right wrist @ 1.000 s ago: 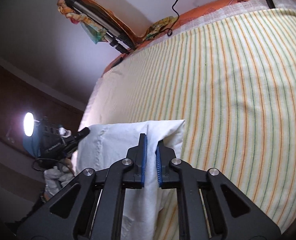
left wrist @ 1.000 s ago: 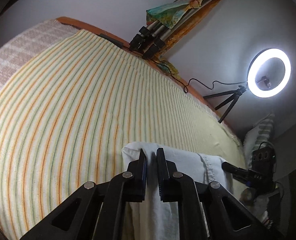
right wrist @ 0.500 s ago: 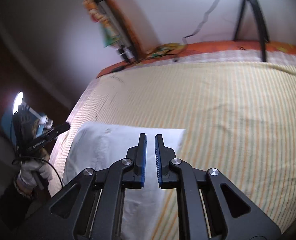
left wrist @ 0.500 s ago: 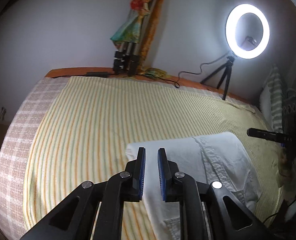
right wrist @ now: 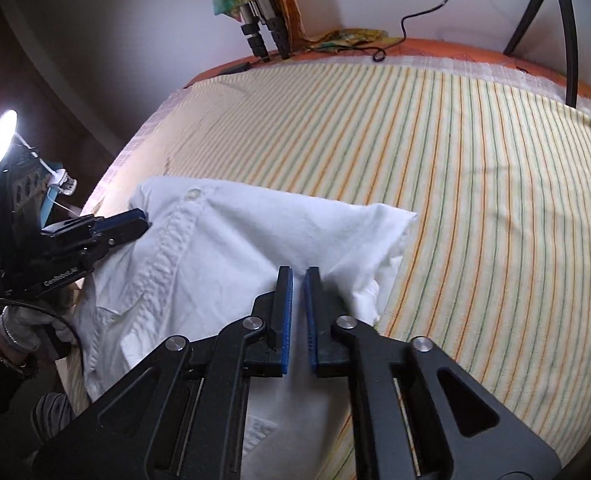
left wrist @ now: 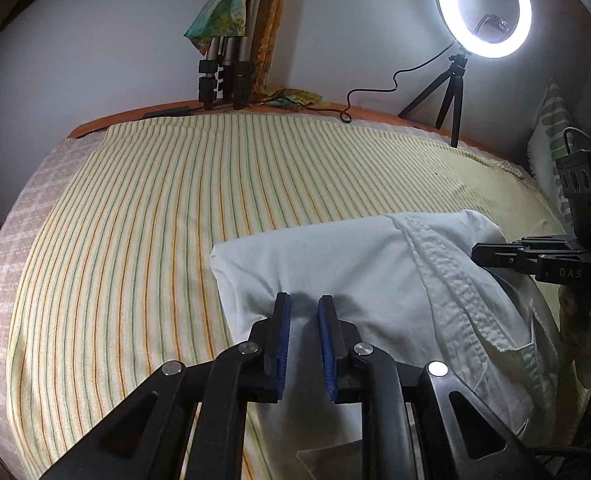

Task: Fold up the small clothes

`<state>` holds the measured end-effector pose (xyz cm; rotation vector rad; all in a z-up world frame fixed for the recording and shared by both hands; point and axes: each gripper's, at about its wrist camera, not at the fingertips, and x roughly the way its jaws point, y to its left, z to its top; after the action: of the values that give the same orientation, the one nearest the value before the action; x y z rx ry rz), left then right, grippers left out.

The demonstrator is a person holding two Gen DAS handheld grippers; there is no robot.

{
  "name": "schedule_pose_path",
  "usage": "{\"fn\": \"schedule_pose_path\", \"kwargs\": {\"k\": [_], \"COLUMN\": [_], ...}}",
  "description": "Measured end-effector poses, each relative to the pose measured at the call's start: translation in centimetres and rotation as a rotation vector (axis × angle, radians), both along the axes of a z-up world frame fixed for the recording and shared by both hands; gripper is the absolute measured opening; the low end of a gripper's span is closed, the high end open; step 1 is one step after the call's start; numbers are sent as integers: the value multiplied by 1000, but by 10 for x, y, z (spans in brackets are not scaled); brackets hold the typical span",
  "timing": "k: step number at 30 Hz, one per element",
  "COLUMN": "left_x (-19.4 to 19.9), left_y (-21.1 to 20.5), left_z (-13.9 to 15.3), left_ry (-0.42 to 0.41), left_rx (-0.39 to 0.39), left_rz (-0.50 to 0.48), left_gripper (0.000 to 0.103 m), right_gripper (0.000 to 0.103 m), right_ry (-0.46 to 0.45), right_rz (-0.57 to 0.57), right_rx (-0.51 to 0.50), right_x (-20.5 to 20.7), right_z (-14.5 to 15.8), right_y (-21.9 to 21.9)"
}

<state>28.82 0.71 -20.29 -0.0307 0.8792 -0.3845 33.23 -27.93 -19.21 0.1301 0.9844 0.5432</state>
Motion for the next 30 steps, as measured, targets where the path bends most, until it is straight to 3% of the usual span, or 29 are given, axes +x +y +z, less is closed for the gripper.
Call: {"fn": "schedule_pose_path", "kwargs": {"k": [4,6,10,18,22,25,27,30], "left_x": [-3,-5,-5,2,10,11,11,6], "left_y": [3,9,24,23,19,23,29,41], "left_z": [6,11,12,28,20,3,-7,-2], "left_ry": [-7,-21,-4,-36,-7,28,58,56], "left_rx": [-6,-6,-34,-58,-52,-43,-61,-84], "left_rz": [11,30,69,72,77,86,94,138], "left_gripper": [14,15,15,20,20,21,28,31], "right_gripper": [2,8,9,10,10,10,7,7], "right_ry": [7,-18,9,-42,-29,-1,20,31], "right_rz": [-13,-65,-127,-84,-67,-87,-101,-121], "right_rx": [39,51,30,19,-39,-20,-5,9], "right_x": [3,6,15,17,24,27,30,30], "right_z": [9,15,9,21,11,0,-9,-6], "right_y": [-9,-21,-39,-32,-21,-25,-29,-34]}}
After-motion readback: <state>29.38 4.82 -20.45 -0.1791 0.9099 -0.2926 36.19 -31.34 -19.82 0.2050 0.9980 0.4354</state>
